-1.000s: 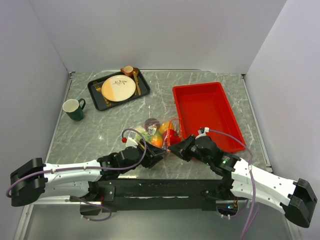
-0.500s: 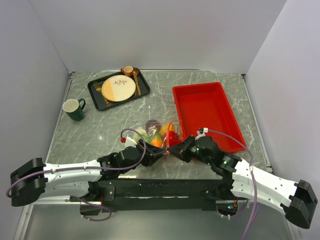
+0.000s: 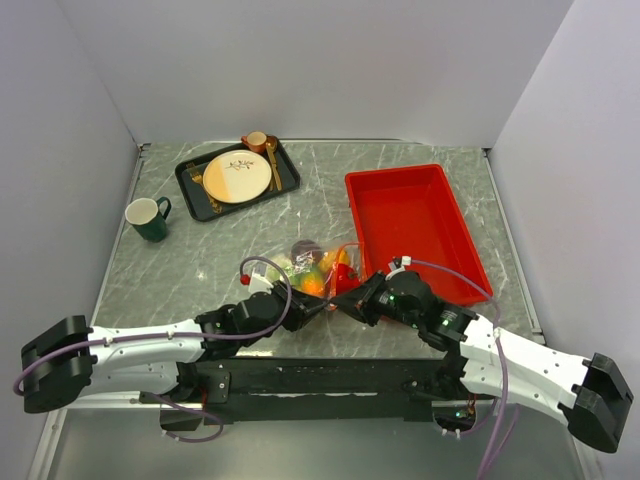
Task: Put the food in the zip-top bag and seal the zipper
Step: Zip the zipper food storage bag at the center of the board.
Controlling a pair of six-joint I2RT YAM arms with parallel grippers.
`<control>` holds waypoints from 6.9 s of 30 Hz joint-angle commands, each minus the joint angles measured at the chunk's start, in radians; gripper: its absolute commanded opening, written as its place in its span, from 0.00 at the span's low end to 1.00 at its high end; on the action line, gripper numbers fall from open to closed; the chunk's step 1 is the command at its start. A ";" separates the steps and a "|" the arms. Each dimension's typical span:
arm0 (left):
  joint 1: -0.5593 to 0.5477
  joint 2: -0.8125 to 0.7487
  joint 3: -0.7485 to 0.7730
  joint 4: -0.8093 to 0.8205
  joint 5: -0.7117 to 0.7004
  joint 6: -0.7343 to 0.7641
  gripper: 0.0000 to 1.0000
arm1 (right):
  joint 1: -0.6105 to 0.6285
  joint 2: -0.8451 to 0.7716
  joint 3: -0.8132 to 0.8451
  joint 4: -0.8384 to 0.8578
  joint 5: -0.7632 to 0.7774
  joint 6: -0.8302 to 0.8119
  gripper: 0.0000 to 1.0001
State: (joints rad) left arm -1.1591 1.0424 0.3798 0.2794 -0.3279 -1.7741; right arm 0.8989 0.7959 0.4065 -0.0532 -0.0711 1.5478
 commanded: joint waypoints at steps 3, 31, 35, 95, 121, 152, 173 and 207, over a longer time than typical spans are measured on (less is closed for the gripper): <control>0.030 0.013 0.033 0.015 -0.010 0.001 0.01 | 0.006 0.020 0.029 0.050 -0.033 0.006 0.00; 0.095 0.034 -0.105 0.282 0.279 0.071 0.01 | -0.129 0.039 0.032 0.012 -0.012 -0.052 0.00; 0.098 0.047 -0.096 0.296 0.299 0.094 0.01 | -0.153 0.045 0.032 0.010 -0.021 -0.071 0.00; 0.348 -0.238 -0.203 0.083 0.647 0.300 0.01 | -0.340 0.003 0.167 -0.194 0.154 -0.285 0.00; 0.388 -0.252 -0.108 0.021 0.639 0.335 0.01 | -0.339 -0.014 0.052 -0.053 -0.154 -0.220 0.43; 0.388 -0.286 -0.087 -0.005 0.633 0.334 0.01 | -0.212 0.129 0.026 0.096 -0.067 -0.137 0.14; 0.403 -0.568 -0.131 -0.322 0.530 0.298 0.01 | -0.474 0.028 0.074 -0.036 -0.121 -0.267 0.00; 0.407 -0.574 0.311 -0.677 0.130 0.535 0.83 | -0.307 0.619 1.100 -0.570 -0.108 -0.943 0.00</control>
State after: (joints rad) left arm -0.7555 0.4984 0.6575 -0.2790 -0.0906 -1.2678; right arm 0.5659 1.4063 1.5654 -0.6601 -0.1761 0.6231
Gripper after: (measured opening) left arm 0.819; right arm 0.079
